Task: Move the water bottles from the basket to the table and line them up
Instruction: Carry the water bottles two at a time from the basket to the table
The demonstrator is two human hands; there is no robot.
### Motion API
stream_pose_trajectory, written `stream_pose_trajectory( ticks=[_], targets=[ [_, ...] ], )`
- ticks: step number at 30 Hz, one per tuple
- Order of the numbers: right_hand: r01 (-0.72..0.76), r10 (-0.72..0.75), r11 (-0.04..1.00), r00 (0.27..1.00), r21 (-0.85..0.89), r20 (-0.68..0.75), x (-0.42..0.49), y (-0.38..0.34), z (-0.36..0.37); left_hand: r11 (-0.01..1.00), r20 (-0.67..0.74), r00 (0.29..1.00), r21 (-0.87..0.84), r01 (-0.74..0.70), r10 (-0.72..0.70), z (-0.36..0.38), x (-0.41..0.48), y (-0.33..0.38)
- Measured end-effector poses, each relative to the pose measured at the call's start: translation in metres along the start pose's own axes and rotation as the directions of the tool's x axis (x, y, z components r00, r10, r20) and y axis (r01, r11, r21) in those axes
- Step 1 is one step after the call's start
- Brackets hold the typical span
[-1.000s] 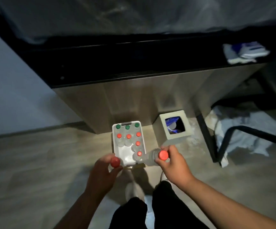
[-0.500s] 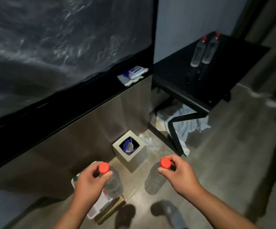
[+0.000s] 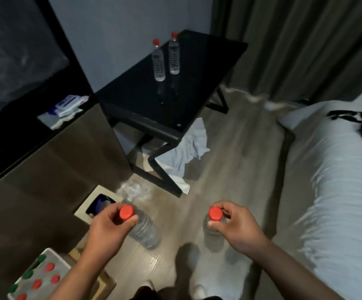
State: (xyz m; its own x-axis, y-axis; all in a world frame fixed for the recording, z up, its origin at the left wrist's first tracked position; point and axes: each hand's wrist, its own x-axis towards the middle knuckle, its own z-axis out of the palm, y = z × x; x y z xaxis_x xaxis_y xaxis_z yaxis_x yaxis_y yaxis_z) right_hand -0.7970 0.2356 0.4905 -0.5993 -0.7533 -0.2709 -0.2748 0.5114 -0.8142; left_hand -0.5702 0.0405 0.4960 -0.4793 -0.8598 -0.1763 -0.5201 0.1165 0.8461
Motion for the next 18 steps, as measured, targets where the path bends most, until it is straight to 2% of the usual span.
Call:
stream_pose_trajectory(
  ticks=[5,11,14,18],
  targets=[
    [0.045,-0.040,0.993,0.998,-0.112,0.046,0.022,0.019,-0.058,0.998,0.110,0.992,-0.029,-0.051,0.054,0.057,0.037,0.045],
    [0.058,-0.058,0.998,0.998,0.026,-0.032,0.091,0.031,-0.110,0.995,0.187,0.978,-0.060,-0.079,0.089,0.114,0.114,0.089],
    [0.014,-0.006,0.994,0.997,0.106,-0.073,0.136,0.028,-0.132,0.992,0.206,0.972,-0.076,-0.098,0.112,0.146,0.161,0.108],
    [0.000,0.005,0.999,0.993,0.043,-0.116,0.189,0.016,-0.170,0.994,0.285,0.953,-0.061,-0.091,0.105,0.180,0.219,0.138]
  ],
)
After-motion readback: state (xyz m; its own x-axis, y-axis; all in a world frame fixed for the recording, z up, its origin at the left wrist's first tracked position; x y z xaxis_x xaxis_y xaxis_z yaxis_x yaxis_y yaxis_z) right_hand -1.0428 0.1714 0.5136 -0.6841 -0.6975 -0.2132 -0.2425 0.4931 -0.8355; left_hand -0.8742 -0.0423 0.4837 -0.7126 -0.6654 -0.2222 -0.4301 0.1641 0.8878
